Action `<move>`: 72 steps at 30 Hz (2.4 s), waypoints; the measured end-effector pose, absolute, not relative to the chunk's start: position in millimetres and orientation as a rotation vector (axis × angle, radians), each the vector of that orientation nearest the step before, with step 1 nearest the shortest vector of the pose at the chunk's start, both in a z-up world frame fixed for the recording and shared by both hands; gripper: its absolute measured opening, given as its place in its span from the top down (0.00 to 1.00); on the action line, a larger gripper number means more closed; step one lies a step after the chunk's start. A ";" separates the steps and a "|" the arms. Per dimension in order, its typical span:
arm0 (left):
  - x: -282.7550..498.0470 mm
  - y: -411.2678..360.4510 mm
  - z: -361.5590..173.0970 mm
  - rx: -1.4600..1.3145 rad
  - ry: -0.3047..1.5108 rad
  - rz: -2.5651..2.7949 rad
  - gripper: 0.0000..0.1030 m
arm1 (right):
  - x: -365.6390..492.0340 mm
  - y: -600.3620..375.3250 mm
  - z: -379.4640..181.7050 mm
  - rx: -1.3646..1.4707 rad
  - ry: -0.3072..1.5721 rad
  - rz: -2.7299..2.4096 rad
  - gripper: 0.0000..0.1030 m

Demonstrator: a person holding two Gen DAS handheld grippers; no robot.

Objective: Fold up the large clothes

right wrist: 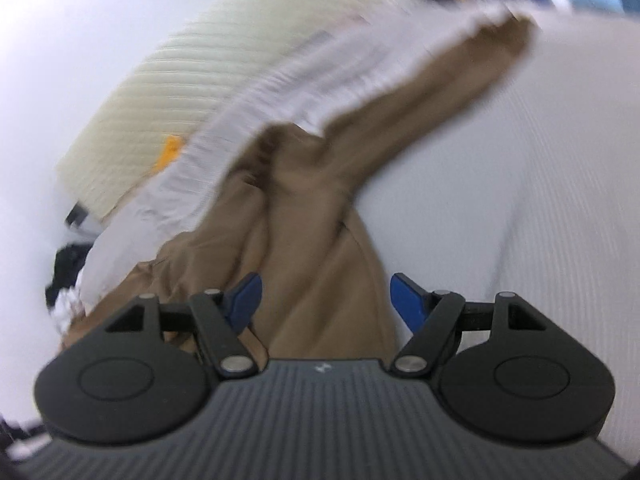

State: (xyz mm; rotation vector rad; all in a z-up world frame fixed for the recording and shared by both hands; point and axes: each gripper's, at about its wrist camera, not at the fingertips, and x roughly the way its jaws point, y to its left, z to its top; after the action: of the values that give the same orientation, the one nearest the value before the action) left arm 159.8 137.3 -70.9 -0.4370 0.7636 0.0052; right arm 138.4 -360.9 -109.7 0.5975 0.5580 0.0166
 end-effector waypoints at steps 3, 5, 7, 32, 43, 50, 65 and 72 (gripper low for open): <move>163.6 105.3 -71.8 -0.358 0.745 -0.049 0.29 | 138.7 -347.4 -99.2 0.514 0.516 0.106 0.30; 167.5 91.3 -77.5 -0.340 0.751 -0.085 0.29 | 138.9 -337.5 -97.3 0.468 0.518 0.166 0.37; 171.9 77.1 -87.8 -0.315 0.767 -0.115 0.31 | 141.2 -328.6 -95.5 0.417 0.532 0.216 0.46; 193.3 88.9 -184.4 -0.283 0.996 0.021 0.65 | 161.2 -202.9 -175.2 0.127 0.978 0.453 0.76; 182.4 97.6 -137.1 -0.230 0.780 0.107 0.58 | 147.4 -240.3 -131.5 0.168 0.724 0.341 0.71; 198.2 113.1 -158.2 -0.240 0.847 0.187 0.58 | 161.1 -265.8 -135.3 0.124 0.720 0.142 0.71; 209.3 110.5 -184.2 -0.194 0.917 0.209 0.58 | 201.7 -271.9 -181.1 0.084 0.898 0.057 0.71; 204.8 108.6 -177.2 -0.185 0.900 0.193 0.55 | 194.6 -273.6 -171.1 0.099 0.862 0.055 0.71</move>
State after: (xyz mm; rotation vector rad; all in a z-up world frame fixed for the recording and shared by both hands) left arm 204.8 108.6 -177.2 -0.1851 0.8996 0.1932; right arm 194.6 -273.6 -171.1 0.0991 0.8624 0.0553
